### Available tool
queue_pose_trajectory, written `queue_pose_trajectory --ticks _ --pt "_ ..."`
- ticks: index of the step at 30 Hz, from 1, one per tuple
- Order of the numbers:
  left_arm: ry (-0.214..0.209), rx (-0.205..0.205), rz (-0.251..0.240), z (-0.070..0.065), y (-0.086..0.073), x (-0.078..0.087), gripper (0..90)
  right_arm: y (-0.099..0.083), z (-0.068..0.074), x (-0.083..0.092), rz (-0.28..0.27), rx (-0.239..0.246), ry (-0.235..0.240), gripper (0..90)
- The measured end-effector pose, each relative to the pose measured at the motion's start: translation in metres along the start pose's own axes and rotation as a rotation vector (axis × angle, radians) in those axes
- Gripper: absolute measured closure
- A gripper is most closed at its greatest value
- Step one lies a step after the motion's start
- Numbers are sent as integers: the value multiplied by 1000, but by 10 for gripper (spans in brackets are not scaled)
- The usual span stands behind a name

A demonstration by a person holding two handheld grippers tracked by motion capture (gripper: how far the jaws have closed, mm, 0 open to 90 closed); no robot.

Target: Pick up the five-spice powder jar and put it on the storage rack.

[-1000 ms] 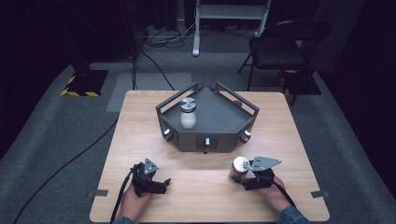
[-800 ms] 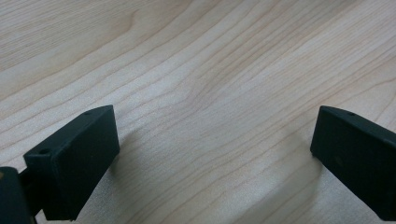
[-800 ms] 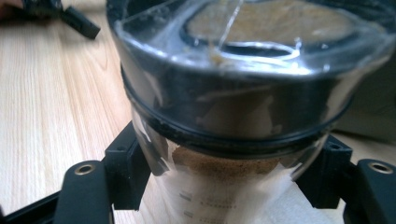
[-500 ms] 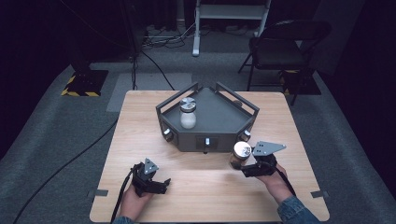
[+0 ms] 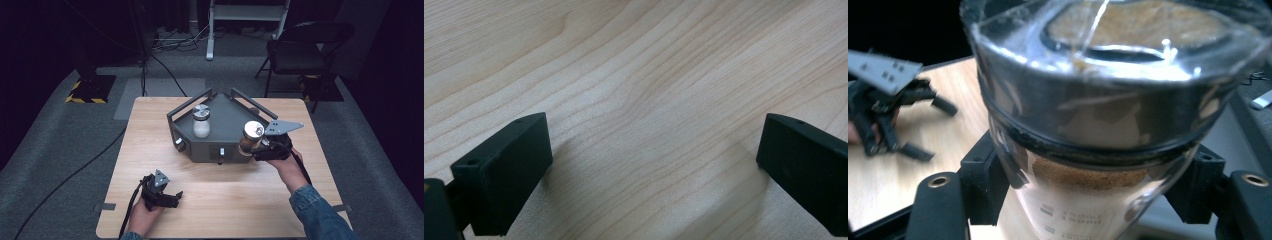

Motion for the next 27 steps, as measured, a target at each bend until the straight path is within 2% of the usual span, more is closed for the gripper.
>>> queue_pose_trajectory --ticks 6,11,15,18,22,25,27 --pt "0 -1 1 0 0 0 12 28 -10 -16 29 -10 -49 302" --pt "0 -1 1 0 0 0 12 39 -18 -34 54 -33 -93 302" --pt "0 1 0 0 0 0 12 39 -25 -50 71 -77 -101 302" --pt "0 0 0 0 0 0 12 38 -29 -60 87 -93 -114 302" --pt "-2 -2 0 0 0 0 12 31 -35 -73 99 -152 -114 302" --pt "-4 -4 0 0 0 0 12 26 -38 -75 73 -171 -107 302" --pt "-5 -6 0 0 1 0 12 27 -38 -75 81 -157 -110 302"
Point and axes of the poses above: each handheld gripper's, and its own axes: x roughly backward along the jaws, y roughly out of its top, z roughly to its left, the point moved 5 cm from there along -x, roughly forward along the jaws, and after that the axes turned 10 degrees about z, right-handed, at the moved point
